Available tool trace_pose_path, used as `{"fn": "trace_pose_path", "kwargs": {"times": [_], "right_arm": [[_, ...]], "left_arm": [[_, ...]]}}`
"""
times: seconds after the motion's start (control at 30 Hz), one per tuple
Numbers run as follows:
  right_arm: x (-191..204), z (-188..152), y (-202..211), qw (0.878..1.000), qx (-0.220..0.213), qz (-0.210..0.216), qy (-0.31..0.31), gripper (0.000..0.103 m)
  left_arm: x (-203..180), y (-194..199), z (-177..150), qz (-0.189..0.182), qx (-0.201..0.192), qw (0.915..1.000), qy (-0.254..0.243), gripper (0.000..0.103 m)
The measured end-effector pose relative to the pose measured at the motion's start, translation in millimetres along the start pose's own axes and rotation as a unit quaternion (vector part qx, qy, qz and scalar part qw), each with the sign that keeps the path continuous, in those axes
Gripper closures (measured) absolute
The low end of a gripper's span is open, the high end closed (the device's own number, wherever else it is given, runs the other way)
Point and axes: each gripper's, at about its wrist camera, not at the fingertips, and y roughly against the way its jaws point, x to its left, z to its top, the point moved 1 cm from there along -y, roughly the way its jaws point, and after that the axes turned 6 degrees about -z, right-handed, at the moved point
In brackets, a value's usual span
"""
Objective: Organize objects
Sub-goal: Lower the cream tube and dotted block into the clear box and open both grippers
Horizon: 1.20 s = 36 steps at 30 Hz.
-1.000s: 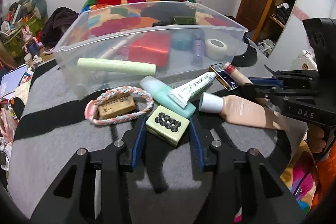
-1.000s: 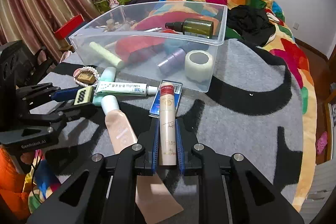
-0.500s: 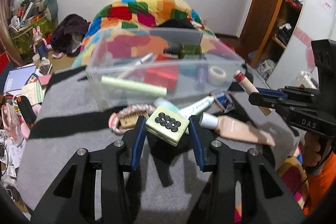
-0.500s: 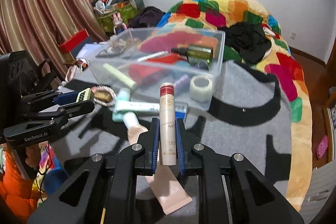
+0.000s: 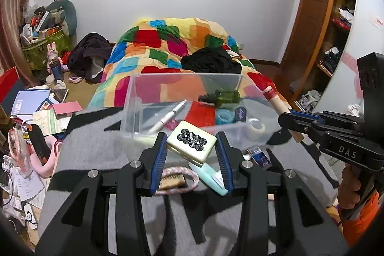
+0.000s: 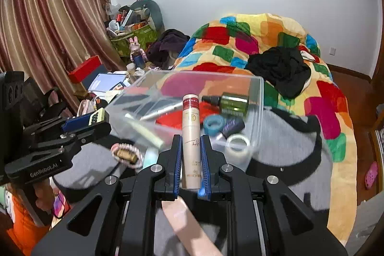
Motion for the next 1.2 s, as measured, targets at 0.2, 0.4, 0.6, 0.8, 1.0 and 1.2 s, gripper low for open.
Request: {"fn": "trace_pose_path", "kwargs": {"times": [0.2,0.4,0.6,0.8,1.0,1.2], "right_arm": [[-0.3,16.1,-13.0,1.0,0.0,-0.012,-0.012,0.089],[-5.9,25.9,-36.9,0.999,0.021,-0.021,-0.026,0.089],[-8.6,30.5,-64.1,0.998,0.052,-0.024,-0.028,0.089],[-1.2,26.1,-79.9,0.997,0.074,-0.016,-0.014,0.089],[5.6,22.1,-75.9,0.997,0.073,-0.013,0.002,0.089],[11.4,19.5,-53.3,0.998,0.053,-0.01,0.016,0.085]], "left_arm": [[8.5,-13.1,14.1,0.008,0.0,0.9999,0.013,0.063],[15.5,-36.3,21.5,0.01,0.024,0.9994,0.023,0.063],[18.9,-56.9,22.5,0.007,0.048,0.9984,0.03,0.063],[16.5,-63.7,21.2,0.0,0.059,0.9979,0.025,0.063],[10.8,-55.6,20.8,-0.003,0.055,0.9984,0.015,0.062],[10.2,-33.1,18.5,-0.001,0.036,0.9993,0.006,0.06]]}}
